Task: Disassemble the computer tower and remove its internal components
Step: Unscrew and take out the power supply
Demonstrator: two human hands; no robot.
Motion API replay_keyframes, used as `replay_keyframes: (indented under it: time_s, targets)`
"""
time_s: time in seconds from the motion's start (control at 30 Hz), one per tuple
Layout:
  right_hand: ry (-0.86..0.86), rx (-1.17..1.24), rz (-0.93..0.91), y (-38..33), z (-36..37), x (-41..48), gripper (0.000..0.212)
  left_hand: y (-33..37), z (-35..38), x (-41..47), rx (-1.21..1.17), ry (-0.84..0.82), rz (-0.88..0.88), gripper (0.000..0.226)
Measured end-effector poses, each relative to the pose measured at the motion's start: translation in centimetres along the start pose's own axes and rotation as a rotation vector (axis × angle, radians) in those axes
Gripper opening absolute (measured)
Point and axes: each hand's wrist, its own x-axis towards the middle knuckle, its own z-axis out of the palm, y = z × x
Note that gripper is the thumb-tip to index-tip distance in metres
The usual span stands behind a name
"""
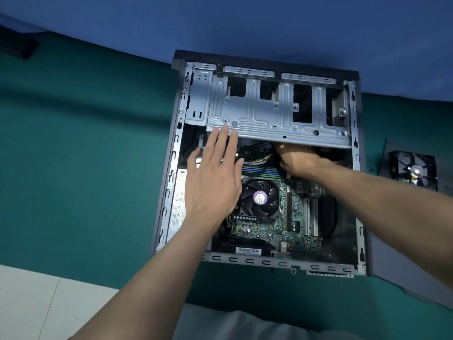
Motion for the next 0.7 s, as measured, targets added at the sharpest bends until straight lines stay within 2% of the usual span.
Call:
replay_keyframes:
  time_s: [0.07, 0.17, 0.2, 0.3, 0.5, 0.6, 0.7]
  targets:
    - [0.008, -0.004, -0.052, 0.1, 0.3, 0.5, 0.023, 0.1, 0.0, -0.1, 0.004, -0.002, 0.0, 0.055]
    - [-0.143, -0.011, -0.044, 0.9, -0.5, 0.6, 0.027, 0.2, -0.2, 0.0, -0.001, -0.012, 0.0, 0.055]
    - [-0.12, -0.009, -0.042, 1.0, -0.8, 0.6, 0.03, 0.2, -0.3, 0.0, -0.002, -0.013, -0.004, 0.055]
    - [0.053, -0.051, -0.088, 0.7, 0.0, 0.5, 0.022, 0.2, -0.2, -0.1, 0.003, -0.012, -0.011, 0.055]
    - [0.131, -0.081, -0.153, 0.9, 0.2, 0.3, 0.035, 0.2, -0.2, 0.0, 0.002, -0.005, -0.009, 0.054]
    - [0.123, -0.101, -0.157, 0.5, 0.9, 0.2, 0.038, 0.1, 0.0, -0.1, 0.001, -0.001, -0.007, 0.054]
    - [0.04, -0.141, -0.163, 0.7, 0.5, 0.4, 0.038, 0.1, -0.1, -0.2, -0.007, -0.005, -0.011, 0.054]
